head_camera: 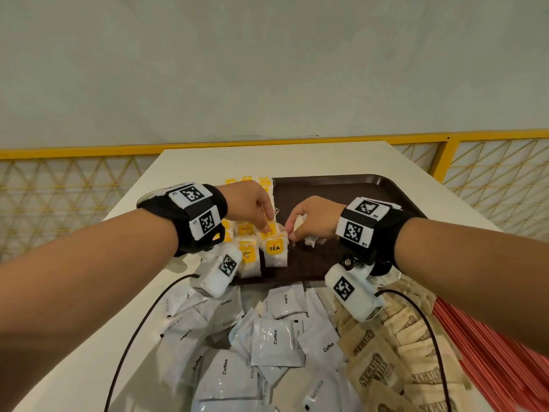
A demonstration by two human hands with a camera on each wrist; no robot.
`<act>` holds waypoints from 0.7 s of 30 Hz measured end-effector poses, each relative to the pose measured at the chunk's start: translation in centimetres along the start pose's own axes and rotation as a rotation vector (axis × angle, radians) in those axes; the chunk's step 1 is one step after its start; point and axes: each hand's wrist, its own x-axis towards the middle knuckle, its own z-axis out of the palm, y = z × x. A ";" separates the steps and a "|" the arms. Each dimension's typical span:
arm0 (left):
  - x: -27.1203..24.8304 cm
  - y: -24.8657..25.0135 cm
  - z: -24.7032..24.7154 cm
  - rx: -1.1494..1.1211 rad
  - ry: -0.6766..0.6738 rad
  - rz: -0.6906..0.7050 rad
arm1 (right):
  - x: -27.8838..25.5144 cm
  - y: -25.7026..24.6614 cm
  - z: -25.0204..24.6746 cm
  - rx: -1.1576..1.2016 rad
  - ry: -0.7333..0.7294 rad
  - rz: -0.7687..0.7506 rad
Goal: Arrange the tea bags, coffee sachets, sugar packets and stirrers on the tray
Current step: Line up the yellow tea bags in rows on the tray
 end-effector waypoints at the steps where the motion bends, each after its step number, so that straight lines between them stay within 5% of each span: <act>1: -0.1 0.1 0.0 0.027 -0.016 0.005 | 0.1 0.0 -0.1 -0.001 0.017 0.003; 21: -0.1 -0.4 0.2 0.134 -0.065 0.027 | 1.5 -2.1 1.3 0.104 0.048 0.113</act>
